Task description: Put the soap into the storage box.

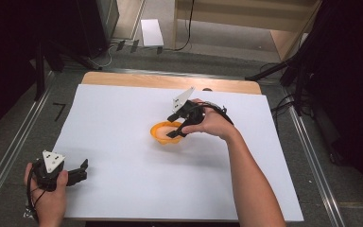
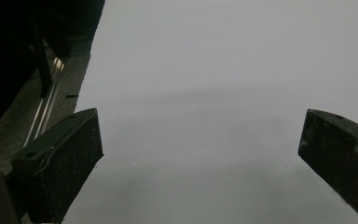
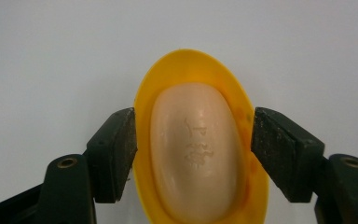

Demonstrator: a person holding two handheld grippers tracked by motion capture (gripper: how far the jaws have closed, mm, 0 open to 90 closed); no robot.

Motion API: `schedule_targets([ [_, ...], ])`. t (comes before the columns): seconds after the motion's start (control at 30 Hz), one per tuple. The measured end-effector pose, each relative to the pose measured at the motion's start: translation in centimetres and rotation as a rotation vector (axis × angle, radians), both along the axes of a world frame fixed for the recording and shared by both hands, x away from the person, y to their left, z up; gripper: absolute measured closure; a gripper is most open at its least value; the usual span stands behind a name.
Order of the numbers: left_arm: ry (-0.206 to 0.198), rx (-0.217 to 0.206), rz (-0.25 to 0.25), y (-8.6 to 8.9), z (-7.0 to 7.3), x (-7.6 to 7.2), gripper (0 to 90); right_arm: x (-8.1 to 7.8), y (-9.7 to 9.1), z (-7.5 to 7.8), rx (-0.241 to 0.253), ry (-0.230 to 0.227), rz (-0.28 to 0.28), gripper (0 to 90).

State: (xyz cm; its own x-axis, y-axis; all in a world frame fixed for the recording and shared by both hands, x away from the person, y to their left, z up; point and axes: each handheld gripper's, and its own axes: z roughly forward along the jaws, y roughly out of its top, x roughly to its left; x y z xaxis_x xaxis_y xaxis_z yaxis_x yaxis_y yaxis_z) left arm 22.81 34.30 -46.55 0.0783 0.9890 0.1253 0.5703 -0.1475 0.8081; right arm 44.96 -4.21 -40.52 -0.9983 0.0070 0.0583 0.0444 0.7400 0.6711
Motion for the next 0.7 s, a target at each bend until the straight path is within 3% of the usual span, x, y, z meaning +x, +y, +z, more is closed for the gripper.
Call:
schedule_targets([
  [0.4,0.002,0.005,0.002,0.0,0.0,0.0,0.0,-0.3,-2.5,0.1,0.050,0.014,-0.056,31.3],
  [0.7,0.010,0.010,0.001,-0.1,0.0,0.1,0.0,-0.8,-6.4,-0.4,0.086,0.024,-0.172,28.0],
])
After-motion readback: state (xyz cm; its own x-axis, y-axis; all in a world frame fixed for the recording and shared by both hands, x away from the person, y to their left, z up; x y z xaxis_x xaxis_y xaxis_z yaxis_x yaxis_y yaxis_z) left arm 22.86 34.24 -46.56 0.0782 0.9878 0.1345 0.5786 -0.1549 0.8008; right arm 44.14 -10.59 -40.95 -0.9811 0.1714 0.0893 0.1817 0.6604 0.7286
